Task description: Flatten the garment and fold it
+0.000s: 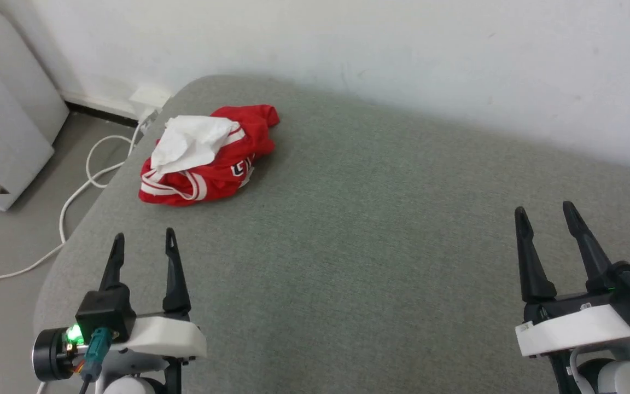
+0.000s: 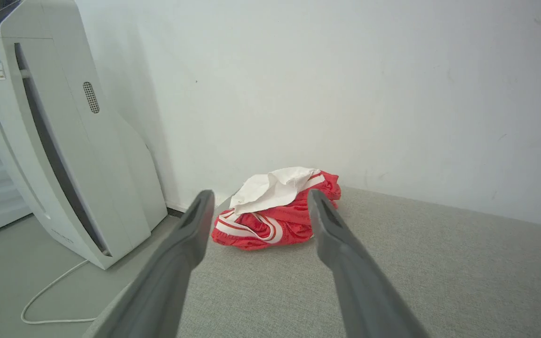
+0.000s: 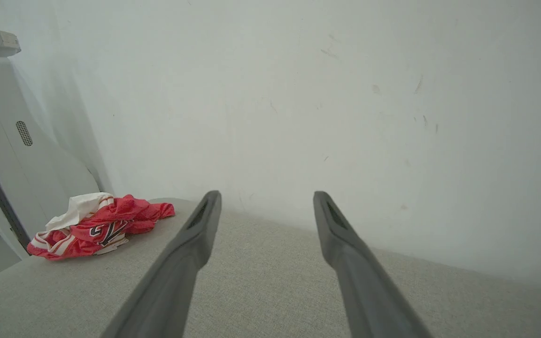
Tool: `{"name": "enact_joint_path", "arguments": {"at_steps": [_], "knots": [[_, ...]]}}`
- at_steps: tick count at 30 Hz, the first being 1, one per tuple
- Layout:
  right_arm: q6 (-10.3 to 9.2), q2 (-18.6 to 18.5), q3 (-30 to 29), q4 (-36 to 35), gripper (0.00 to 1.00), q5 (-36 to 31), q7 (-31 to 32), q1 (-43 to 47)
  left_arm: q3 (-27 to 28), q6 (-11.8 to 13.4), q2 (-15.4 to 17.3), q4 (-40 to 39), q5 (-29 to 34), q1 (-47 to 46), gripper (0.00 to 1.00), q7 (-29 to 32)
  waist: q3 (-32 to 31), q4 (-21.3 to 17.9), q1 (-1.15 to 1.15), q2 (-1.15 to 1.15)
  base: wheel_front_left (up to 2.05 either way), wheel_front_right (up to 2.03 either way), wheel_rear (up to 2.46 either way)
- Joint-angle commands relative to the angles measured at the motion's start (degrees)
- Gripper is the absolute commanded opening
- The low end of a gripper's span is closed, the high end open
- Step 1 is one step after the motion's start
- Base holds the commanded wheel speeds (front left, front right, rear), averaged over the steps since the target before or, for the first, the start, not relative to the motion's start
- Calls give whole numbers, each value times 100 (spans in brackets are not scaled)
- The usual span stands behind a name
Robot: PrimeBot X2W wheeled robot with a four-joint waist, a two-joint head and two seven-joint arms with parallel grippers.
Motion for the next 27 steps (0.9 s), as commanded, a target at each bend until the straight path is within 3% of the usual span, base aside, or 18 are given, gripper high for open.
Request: {"name": "enact_joint_path", "arguments": {"at_steps": [1,13,20,27], "knots": [[-3,14,-18,-53,100,64,-55,49,21,49,-19,-34,-40,-82,100,-67,25,120,0,0,0,0,0],[-4,17,-19,-140,100,122,-198,33,116,-5,-23,88,-133,-290,100,-210,133,391,0,0,0,0,0],[-4,19,-31,-220,100,55,-282,-64,354,-339,68,471,-195,-1066,100,-294,378,392,0,0,0,0,0],[-4,20,14,-339,100,-162,-366,-339,583,-800,532,1730,-378,-2554,100,-378,937,179,0,0,0,0,0]]}}
